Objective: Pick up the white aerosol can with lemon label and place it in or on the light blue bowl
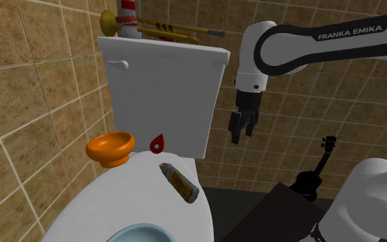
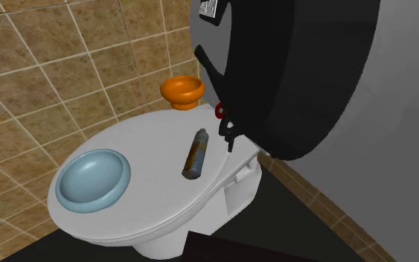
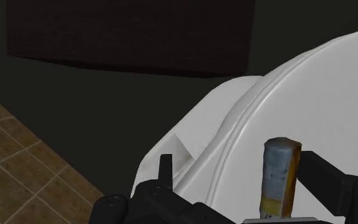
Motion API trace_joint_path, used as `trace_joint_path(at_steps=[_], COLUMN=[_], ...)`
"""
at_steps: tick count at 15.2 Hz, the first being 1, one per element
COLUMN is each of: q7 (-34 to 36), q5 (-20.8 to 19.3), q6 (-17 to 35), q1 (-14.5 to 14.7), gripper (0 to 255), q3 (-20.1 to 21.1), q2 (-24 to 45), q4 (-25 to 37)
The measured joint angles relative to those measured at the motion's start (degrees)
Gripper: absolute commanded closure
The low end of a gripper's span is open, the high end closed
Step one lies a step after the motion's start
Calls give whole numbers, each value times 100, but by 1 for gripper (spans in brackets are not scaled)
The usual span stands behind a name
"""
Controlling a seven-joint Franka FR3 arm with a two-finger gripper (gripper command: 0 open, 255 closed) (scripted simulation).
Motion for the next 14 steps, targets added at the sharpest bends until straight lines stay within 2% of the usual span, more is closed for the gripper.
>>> trace_joint_path(at_steps=[8,14], q7=[552,1105], q5=[17,-318], q6=[1229,2034], q1=[132,217], gripper=[0,0], q3=[622,1007], q2=[1474,2819], q4=[375,968])
